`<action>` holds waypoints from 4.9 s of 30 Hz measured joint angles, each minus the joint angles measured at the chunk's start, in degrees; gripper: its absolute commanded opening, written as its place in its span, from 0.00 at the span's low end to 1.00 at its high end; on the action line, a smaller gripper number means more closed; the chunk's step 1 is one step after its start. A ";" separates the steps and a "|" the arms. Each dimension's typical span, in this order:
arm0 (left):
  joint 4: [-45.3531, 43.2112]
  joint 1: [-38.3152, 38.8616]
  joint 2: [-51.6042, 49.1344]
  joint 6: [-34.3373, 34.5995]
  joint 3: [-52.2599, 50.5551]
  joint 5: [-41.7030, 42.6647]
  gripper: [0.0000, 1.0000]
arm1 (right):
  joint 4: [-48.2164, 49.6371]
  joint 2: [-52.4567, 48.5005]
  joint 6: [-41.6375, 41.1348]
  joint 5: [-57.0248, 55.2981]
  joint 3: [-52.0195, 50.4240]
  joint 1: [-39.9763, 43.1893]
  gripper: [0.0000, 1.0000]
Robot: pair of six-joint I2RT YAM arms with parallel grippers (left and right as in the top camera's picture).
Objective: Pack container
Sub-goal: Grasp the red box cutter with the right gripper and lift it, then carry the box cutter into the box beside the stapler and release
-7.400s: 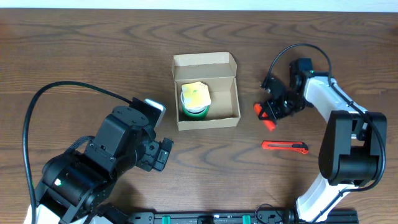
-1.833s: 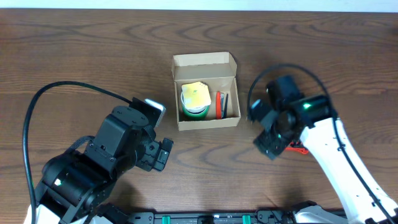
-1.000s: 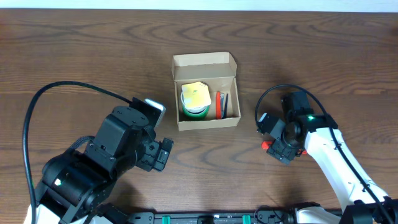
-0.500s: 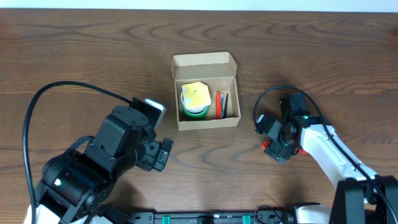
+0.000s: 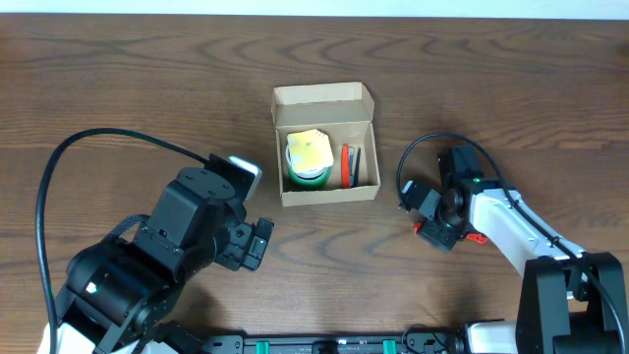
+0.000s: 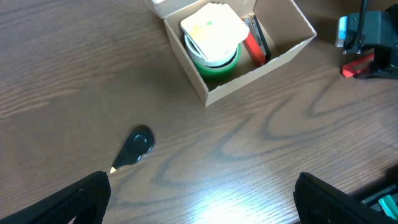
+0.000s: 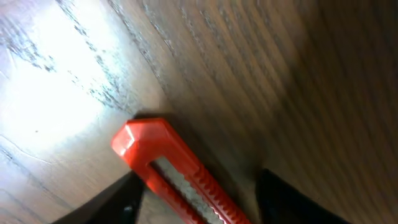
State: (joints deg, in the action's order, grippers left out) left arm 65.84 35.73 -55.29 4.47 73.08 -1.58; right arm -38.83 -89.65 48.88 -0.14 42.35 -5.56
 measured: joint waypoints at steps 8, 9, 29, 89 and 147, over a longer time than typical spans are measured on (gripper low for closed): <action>0.00 0.00 0.00 0.00 0.00 0.00 0.95 | 1.14 -0.46 -0.28 0.74 0.37 0.02 0.32; 0.00 0.00 0.00 0.00 0.00 0.00 0.95 | 1.18 -0.46 -0.24 0.74 0.37 0.02 0.31; 0.00 0.00 0.00 0.00 0.00 0.00 0.95 | 7.10 -0.70 -10.12 0.33 0.68 0.04 0.12; 0.02 0.00 0.00 0.00 0.00 0.00 0.95 | 0.52 -13.35 -62.38 1.84 40.22 -19.08 0.05; 0.00 0.00 0.00 0.00 0.00 0.00 0.95 | -20.24 -15.10 -5.42 7.50 50.27 -26.51 0.01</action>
State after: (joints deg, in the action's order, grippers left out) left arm 65.84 35.73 -55.29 4.47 73.08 -1.58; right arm -59.07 -104.75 43.46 7.35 92.62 -32.08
